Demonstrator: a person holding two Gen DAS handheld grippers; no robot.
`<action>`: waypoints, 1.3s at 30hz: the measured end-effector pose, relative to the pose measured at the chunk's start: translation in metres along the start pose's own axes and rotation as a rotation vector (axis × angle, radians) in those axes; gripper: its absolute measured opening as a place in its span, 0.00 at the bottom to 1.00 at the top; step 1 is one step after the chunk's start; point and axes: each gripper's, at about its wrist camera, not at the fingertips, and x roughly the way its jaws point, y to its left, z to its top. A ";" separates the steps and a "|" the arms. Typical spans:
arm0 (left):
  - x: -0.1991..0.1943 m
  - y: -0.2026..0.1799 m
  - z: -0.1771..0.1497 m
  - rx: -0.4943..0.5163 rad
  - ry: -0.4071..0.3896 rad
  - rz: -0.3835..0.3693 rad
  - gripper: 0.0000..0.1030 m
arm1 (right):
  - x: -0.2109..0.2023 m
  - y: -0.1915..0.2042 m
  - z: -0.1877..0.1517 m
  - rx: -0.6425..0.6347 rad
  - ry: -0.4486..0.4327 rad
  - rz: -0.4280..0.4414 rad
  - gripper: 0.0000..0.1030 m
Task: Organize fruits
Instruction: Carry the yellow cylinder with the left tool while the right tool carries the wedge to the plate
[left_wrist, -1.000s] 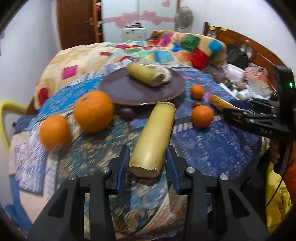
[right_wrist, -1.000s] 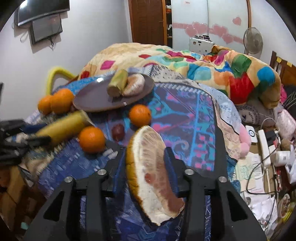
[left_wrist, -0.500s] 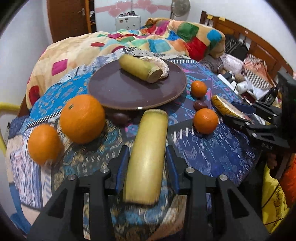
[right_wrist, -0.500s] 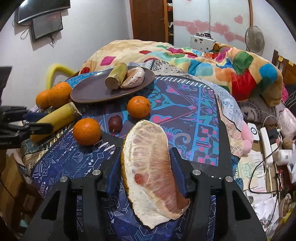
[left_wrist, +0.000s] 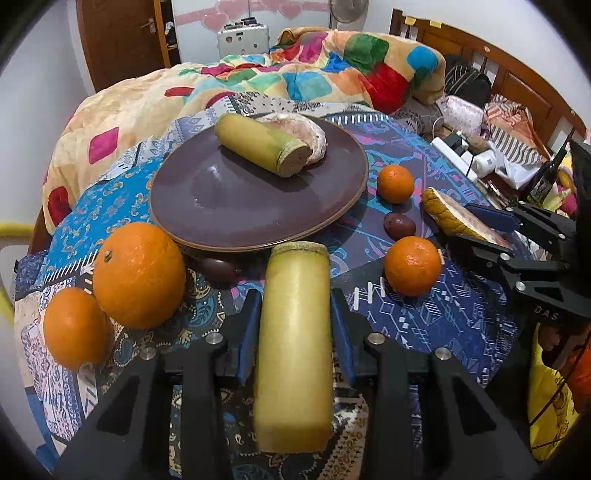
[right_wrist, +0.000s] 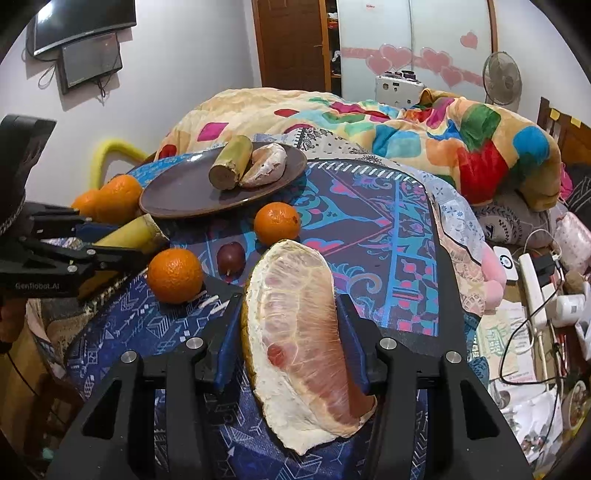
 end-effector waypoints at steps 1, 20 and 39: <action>-0.004 0.001 -0.001 -0.004 -0.012 0.002 0.35 | -0.001 0.000 0.001 0.000 -0.003 -0.004 0.44; -0.076 0.019 0.015 -0.058 -0.189 0.014 0.35 | -0.041 0.021 0.055 -0.040 -0.196 -0.007 0.44; -0.036 0.033 0.066 -0.099 -0.222 -0.041 0.35 | 0.001 0.031 0.090 -0.081 -0.209 -0.021 0.44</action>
